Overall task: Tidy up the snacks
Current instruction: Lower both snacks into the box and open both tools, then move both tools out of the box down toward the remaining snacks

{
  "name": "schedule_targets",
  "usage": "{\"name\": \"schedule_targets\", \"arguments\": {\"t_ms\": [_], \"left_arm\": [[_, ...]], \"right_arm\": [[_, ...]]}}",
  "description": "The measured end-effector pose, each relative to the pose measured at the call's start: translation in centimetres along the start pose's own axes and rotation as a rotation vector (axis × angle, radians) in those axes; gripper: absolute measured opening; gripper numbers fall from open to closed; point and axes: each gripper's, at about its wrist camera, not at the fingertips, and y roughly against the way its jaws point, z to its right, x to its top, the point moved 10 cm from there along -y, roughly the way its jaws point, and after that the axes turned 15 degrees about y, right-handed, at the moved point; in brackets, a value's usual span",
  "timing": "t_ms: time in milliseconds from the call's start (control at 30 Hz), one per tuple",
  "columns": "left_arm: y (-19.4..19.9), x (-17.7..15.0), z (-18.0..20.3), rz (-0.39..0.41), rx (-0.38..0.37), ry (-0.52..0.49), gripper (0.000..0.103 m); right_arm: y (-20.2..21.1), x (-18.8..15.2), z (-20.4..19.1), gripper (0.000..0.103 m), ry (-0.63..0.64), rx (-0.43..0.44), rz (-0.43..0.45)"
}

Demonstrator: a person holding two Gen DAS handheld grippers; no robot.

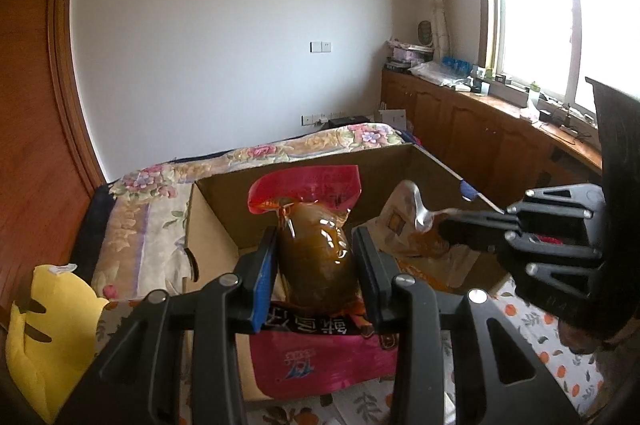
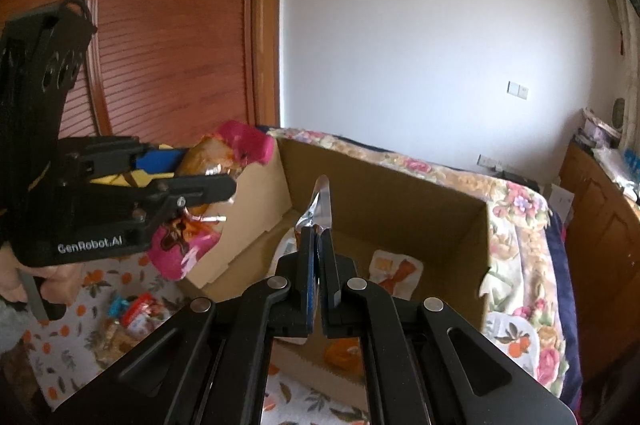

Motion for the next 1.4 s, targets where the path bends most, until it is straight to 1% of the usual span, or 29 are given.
{"name": "schedule_targets", "arguments": {"t_ms": [200,300,600,700,800,867,1033,1167,1400], "left_arm": [[-2.3,-1.9,-0.2,-0.054,0.017,-0.003,0.036],[-2.8,-2.5,-0.1,-0.07,0.031,-0.007,0.037],[-4.0,-3.4,-0.1,-0.113,0.072,-0.021,0.038],[-4.2,-3.7,-0.1,-0.127,0.081,-0.013,0.04],[-3.9,-3.4,-0.1,-0.118,0.065,0.004,0.04],[-3.3,-3.2,0.3,-0.113,0.051,0.003,0.044],[-1.4,-3.6,1.5,-0.097,0.036,-0.047,0.048],[0.5,-4.3,2.2,-0.074,0.043,-0.087,0.049],[2.8,-5.1,1.3,-0.082,0.055,-0.068,0.05]], "right_arm": [[-2.3,-2.1,0.9,0.0,-0.039,-0.001,-0.023],[-2.9,-2.9,1.1,0.0,-0.071,0.009,-0.023],[-3.7,-3.5,1.1,0.0,-0.086,0.039,-0.02],[-3.8,-3.4,1.4,0.002,-0.094,0.045,-0.018],[-3.7,-3.3,1.2,0.004,-0.091,0.05,-0.012],[-3.9,-3.4,1.1,0.004,-0.086,0.053,-0.008],[-3.5,-3.2,1.2,0.005,-0.08,0.045,0.01],[-3.0,-2.8,1.3,0.006,-0.076,0.04,0.032],[-2.5,-2.1,1.2,0.006,-0.087,0.05,0.045]]}}
